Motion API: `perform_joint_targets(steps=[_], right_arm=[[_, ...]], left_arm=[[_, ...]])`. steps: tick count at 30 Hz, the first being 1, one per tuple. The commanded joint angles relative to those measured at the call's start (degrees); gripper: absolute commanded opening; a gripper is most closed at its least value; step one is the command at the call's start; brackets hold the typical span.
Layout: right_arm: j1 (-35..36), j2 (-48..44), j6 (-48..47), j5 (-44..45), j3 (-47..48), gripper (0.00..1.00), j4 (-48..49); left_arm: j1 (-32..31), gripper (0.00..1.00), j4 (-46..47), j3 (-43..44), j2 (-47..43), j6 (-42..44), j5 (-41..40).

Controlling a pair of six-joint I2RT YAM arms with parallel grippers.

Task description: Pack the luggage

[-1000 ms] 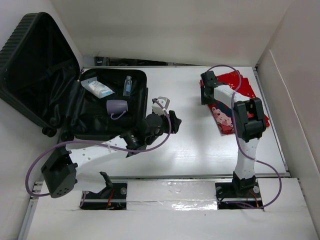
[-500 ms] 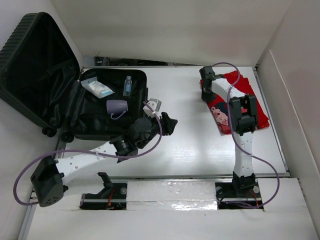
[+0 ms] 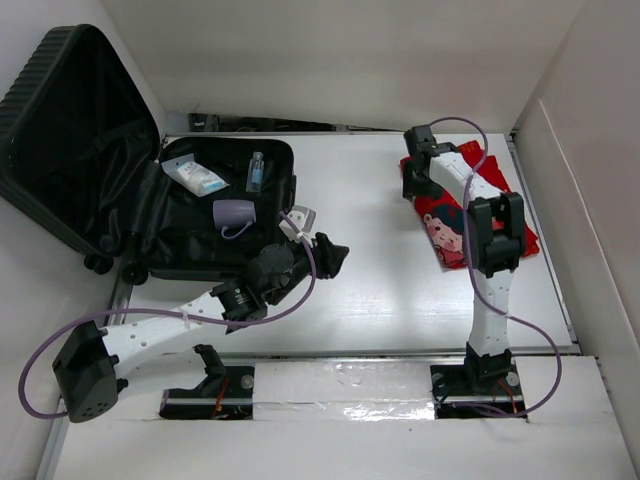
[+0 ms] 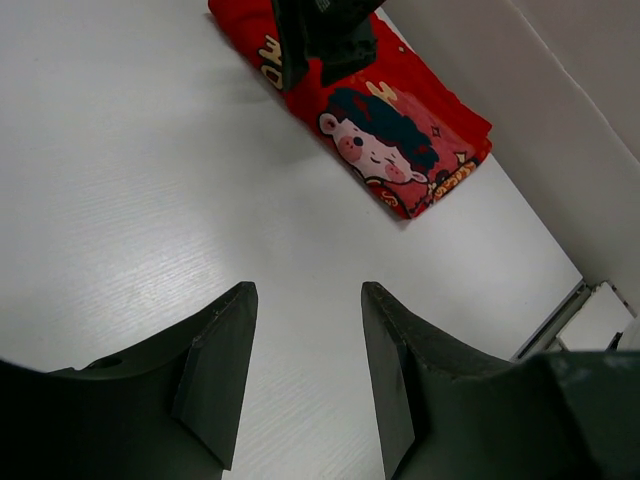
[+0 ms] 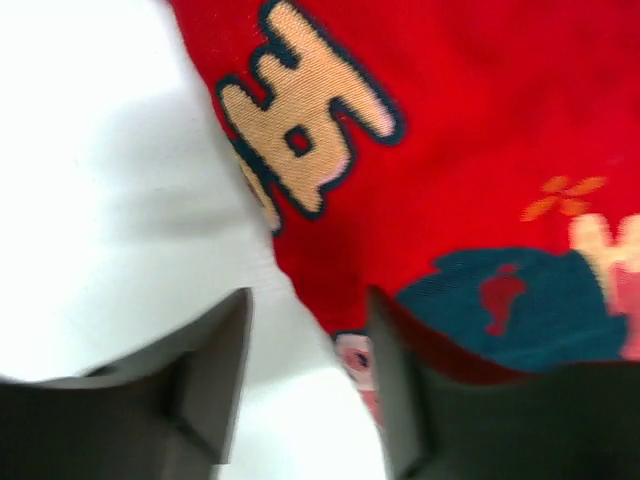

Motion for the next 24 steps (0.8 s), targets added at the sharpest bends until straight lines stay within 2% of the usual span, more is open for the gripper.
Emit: perform_joint_targets(steps=[1,2,3,6,8,10,12,13,16,24], right_arm=[[0.4,-1.6,-3.4,5.2,2.1,0.65,-4.6],[0.4,-1.6,-4.1,6.5,0.6,0.69,-5.0],[0.4,-1.5,-4.1,7.1,0.0,0.69,-5.2],[0.4,-1.2,-4.0,6.9,-2.7,0.67,-5.7],[0.4,0.1,-4.2,6.2,-2.9,0.62,-6.7],[1.1,1.7,-4.5,6.7,-2.1,0.52,-7.7],[1.6,2.2,-4.8,6.9,-1.1,0.3,-8.5],[2.2,2.3,-5.0,6.4,-0.9,0.15,-8.5],[3.3,1.5,-5.4,4.2,-0.2,0.0,-7.6],[8.4,-3.1,-4.3,-6.5,0.9,0.0,-3.6]], left_arm=[[0.1,0.43,4.3,-1.3,-2.4,1.1,1.7],[0.1,0.43,4.5,-1.8,-2.6,1.0,1.7],[0.1,0.43,4.6,-2.0,-3.1,0.9,1.6],[0.1,0.43,4.7,-2.6,-3.6,0.8,2.2],[0.1,0.43,4.9,-2.7,-3.8,0.6,2.4],[0.1,0.43,5.1,-2.8,-3.9,0.5,2.3],[0.1,0.43,4.9,-2.9,-3.6,0.5,2.2],[0.1,0.43,4.9,-2.7,-3.5,0.5,2.3],[0.1,0.44,4.7,-2.7,-3.2,0.3,2.2],[0.1,0.46,4.0,-2.2,-2.3,0.3,0.6]])
